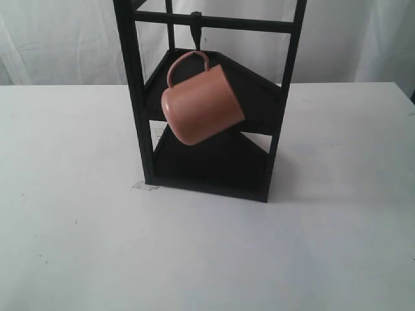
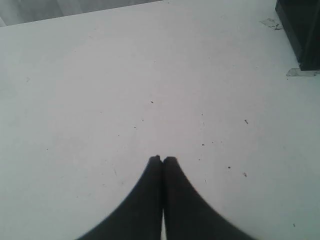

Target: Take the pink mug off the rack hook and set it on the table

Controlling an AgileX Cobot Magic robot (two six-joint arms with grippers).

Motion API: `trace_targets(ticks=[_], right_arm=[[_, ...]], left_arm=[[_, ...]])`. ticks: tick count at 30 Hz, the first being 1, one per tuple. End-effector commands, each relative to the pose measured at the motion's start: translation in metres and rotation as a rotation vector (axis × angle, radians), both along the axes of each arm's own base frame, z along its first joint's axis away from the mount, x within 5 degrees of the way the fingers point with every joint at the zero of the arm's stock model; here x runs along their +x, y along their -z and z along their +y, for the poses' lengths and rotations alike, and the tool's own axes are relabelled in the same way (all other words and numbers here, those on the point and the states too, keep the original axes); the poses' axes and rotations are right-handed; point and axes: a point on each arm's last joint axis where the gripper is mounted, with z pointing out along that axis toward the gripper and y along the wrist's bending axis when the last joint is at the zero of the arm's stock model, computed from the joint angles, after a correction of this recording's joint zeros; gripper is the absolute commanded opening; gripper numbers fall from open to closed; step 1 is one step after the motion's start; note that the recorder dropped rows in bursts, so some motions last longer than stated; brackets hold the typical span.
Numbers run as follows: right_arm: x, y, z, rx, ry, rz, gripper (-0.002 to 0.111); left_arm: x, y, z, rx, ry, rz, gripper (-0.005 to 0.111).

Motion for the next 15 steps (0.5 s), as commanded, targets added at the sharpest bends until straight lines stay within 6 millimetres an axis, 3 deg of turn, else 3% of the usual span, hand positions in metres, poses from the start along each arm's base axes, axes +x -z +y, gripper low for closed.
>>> trace_targets(ticks=[1,13,15], right_arm=[[0.0002,-0.0002,0.0003,0.005,-0.003,-0.009,0.0],[0.0002,-0.0002,0.0002,0.002,-0.002,-0.008,0.0],[0.0001,-0.0007,-0.0022,-0.163,-0.017,0.004,0.0]], left_arm=[[0.0,0.0,-0.0006,-0.006,0.007,-0.008,0.0],[0.0,0.0,-0.0006,-0.006,0.007,-0.008,0.0],[0.0,0.0,-0.0006,-0.006,0.007,-0.008,0.0]])
